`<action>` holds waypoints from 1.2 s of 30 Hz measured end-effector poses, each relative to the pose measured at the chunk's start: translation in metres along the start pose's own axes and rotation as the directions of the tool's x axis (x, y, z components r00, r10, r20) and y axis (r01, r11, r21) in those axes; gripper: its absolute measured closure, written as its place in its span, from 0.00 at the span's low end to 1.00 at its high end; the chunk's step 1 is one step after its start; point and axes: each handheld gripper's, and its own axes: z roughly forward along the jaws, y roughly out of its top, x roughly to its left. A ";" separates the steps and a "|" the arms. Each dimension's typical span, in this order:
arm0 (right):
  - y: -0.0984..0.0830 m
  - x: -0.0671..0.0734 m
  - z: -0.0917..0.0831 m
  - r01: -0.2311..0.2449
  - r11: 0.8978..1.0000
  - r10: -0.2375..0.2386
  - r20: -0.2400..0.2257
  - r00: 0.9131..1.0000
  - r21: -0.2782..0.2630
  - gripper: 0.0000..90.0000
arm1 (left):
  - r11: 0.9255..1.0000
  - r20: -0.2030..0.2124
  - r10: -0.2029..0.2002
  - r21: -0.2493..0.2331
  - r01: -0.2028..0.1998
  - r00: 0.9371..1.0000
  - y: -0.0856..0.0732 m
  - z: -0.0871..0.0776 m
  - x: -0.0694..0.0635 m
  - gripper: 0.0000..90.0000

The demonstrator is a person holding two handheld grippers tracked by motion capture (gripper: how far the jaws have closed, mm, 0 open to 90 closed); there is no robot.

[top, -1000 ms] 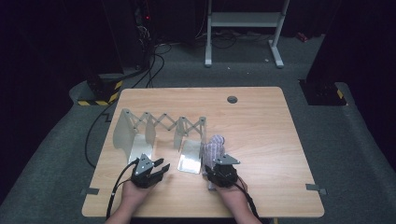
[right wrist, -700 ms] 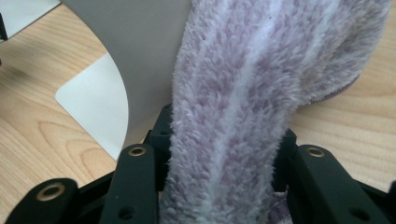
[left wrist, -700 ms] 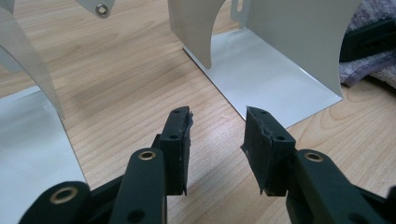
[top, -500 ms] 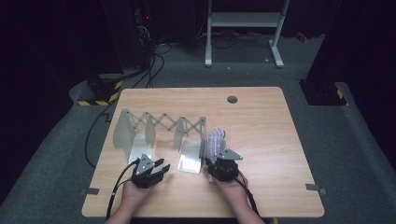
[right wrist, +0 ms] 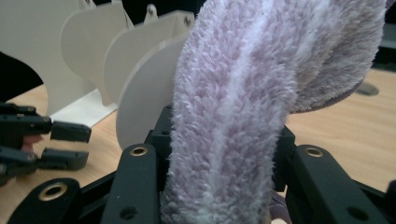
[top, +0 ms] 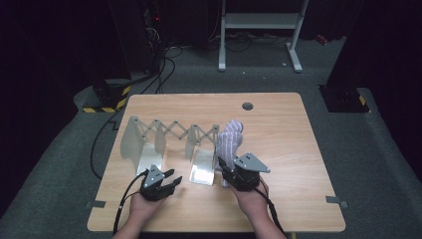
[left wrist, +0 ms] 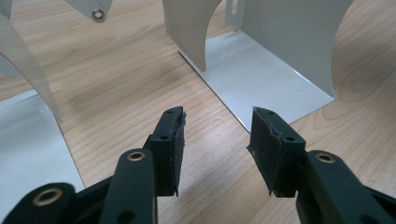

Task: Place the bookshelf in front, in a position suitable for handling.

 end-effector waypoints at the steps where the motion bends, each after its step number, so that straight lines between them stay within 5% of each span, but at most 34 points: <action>1: 0.002 -0.001 0.001 0.000 1.000 0.000 0.002 1.000 0.002 0.66 | 1.000 0.004 0.000 -0.001 0.000 1.000 0.000 0.000 0.000 0.60; 8: 0.012 -0.010 0.014 -0.005 0.999 0.005 0.010 1.000 0.034 0.66 | 1.000 0.008 0.007 -0.004 -0.007 1.000 0.000 0.000 0.000 0.59; 16: -0.022 -0.018 0.042 -0.030 0.988 0.026 0.029 0.999 0.150 0.66 | 1.000 0.013 0.005 -0.011 -0.005 1.000 0.000 -0.001 0.001 0.58; 26: -0.054 -0.026 0.070 -0.039 0.949 0.023 0.053 0.998 0.312 0.66 | 1.000 0.015 0.007 -0.010 -0.007 1.000 -0.001 0.000 -0.001 0.58; 29: -0.058 -0.027 0.074 -0.035 0.941 0.018 0.054 0.998 0.336 0.65 | 1.000 0.017 0.012 -0.006 -0.012 1.000 -0.001 0.000 -0.001 0.58; 36: -0.058 -0.027 0.073 -0.044 0.945 0.030 0.049 0.998 0.323 0.65 | 1.000 0.016 0.013 -0.004 -0.013 1.000 -0.001 0.000 -0.001 0.58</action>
